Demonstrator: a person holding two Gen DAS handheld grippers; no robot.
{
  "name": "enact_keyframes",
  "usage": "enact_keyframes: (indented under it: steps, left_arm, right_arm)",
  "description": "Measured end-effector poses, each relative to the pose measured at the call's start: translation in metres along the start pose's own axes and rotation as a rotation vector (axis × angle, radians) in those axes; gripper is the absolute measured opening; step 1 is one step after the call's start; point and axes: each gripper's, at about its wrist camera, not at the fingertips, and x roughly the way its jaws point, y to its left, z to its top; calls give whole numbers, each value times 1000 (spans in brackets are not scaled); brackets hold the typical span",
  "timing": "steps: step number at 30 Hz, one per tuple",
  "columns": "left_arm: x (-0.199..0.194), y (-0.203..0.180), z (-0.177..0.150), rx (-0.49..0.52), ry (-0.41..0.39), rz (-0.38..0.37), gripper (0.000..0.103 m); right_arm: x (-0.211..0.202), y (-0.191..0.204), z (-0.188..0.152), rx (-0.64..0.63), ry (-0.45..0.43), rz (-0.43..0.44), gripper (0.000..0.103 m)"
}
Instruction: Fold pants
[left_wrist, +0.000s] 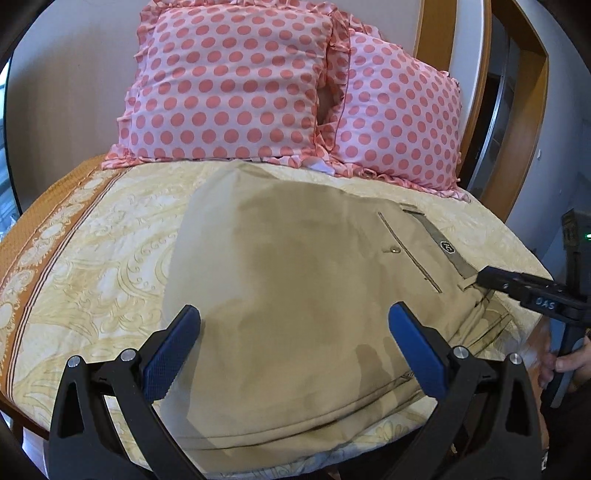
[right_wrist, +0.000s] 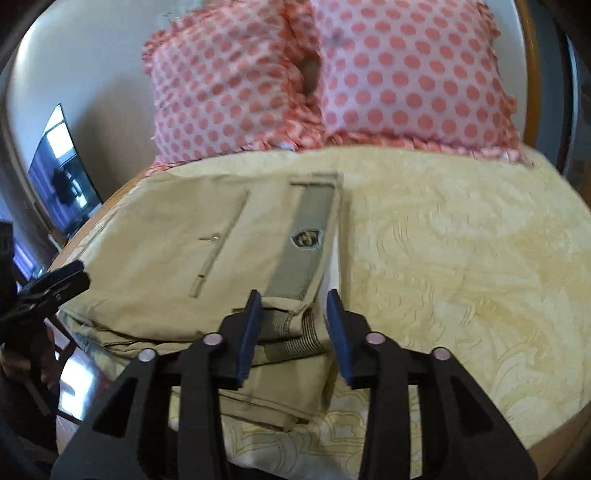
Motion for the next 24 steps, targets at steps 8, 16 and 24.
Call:
enact_keyframes:
  steps: [8,16,24]
  left_arm:
    - [8,2,-8,6,29,8,102]
    - [12,2,-12,7,41,7,102]
    - [13,4,-18,8,43,-13,102]
  right_arm:
    - [-1,14,-17,-64,-24,-81,45]
    - [-2,30,-24,-208,-90,-193,47]
    - [-15,21,-27,-167,-75,-110,20]
